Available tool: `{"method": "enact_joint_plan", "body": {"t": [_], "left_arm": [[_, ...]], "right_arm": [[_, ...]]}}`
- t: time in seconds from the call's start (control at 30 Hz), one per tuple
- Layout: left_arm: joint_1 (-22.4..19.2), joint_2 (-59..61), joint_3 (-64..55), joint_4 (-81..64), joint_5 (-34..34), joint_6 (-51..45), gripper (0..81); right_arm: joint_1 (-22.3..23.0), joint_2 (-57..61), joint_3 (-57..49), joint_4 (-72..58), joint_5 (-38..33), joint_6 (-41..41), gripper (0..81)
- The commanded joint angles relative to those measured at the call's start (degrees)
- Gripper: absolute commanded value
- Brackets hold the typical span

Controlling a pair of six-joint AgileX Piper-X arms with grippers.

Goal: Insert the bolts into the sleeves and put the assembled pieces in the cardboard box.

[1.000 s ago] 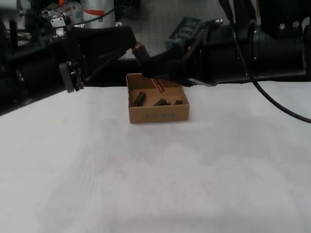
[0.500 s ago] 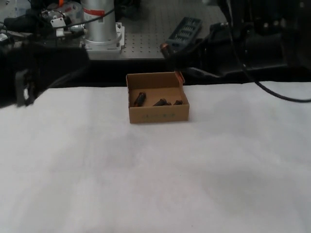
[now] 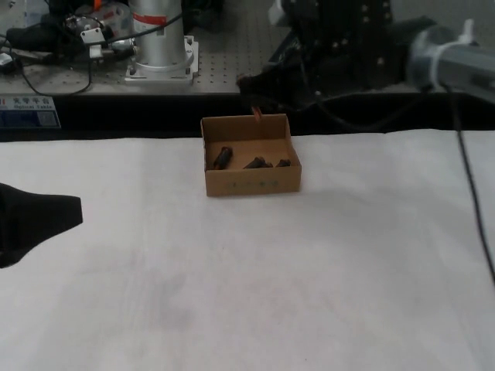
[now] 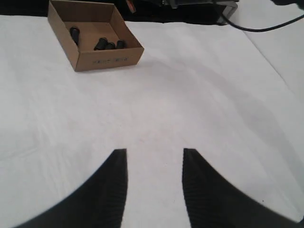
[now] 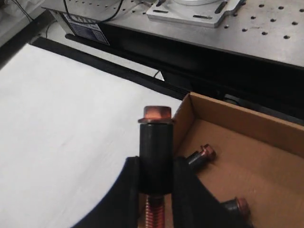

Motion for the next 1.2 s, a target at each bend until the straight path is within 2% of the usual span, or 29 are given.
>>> {"method": "enact_joint_plan", "body": {"t": [0.0,0.23,0.4,0.47,0.63,0.73,0.8,0.9,1.17], "left_arm": [[0.12,-1.46,-0.24,0.82,-1.16,1.17,28.1],[0.12,-1.46,-0.24,0.82,-1.16,1.28,28.1],[0.12,-1.46,-0.24,0.82,-1.16,1.49,28.1],[0.12,-1.46,-0.24,0.82,-1.16,1.49,28.1],[0.12,-1.46,-0.24,0.82,-2.15,1.48,28.1],[0.12,-1.46,-0.24,0.82,-2.47,1.48,28.1],[0.12,-1.46,-0.24,0.82,-2.47,1.48,28.1],[0.12,-1.46,-0.24,0.82,-2.47,1.48,28.1],[0.12,-1.46,-0.24,0.82,-2.47,1.48,28.1]], "right_arm": [[-0.60,2.65,-4.05,2.46,0.72,0.05,2.2],[-1.15,11.94,-14.09,10.06,0.93,0.05,2.2],[-1.18,13.56,-14.95,9.61,3.39,-1.52,2.2],[-1.18,13.56,-14.95,8.59,3.52,-4.19,2.2],[-1.31,13.56,-14.95,7.64,2.97,-4.23,1.2],[-1.31,13.56,-14.95,7.93,2.64,-4.23,12.4],[-1.15,13.56,-14.95,7.91,2.64,-4.06,24.4],[-1.17,13.56,-14.95,8.60,2.64,-4.03,36.4],[-1.17,11.23,-15.08,13.23,2.64,-4.03,35.6]]}}
